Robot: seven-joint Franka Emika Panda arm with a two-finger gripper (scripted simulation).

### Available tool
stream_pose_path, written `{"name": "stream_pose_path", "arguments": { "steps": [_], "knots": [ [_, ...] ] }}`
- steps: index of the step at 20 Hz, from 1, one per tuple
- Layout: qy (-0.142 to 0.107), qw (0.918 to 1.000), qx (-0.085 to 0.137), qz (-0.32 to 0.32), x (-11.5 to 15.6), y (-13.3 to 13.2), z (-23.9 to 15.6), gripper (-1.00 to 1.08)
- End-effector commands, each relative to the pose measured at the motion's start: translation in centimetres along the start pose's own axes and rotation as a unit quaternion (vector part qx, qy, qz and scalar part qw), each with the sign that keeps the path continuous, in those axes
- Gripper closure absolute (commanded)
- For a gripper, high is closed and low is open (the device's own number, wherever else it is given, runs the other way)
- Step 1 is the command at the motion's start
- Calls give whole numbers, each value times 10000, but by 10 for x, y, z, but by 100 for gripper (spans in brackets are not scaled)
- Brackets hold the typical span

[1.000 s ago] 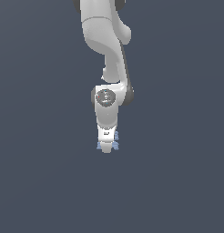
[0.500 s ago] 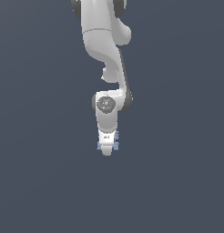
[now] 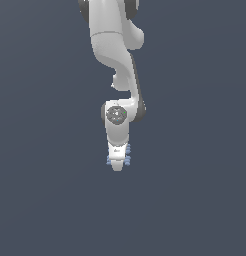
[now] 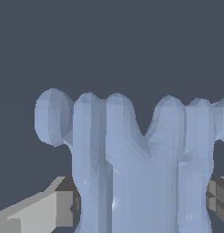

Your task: Pick up the object and move it to a goal position.

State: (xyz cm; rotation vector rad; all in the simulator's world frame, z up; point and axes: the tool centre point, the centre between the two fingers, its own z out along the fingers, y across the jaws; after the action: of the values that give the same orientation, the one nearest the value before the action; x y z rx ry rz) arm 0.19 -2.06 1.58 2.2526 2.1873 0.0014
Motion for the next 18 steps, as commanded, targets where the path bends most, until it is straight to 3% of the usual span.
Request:
{"name": "stream_pose_path", "arguments": {
  "steps": [1, 10, 18],
  "knots": [
    [1, 10000, 0, 0, 0, 0, 0, 108],
    [-3, 10000, 1, -1, 11, -6, -24, 108],
    [-14, 10000, 5, -7, 36, -20, -79, 108]
  ]
}}
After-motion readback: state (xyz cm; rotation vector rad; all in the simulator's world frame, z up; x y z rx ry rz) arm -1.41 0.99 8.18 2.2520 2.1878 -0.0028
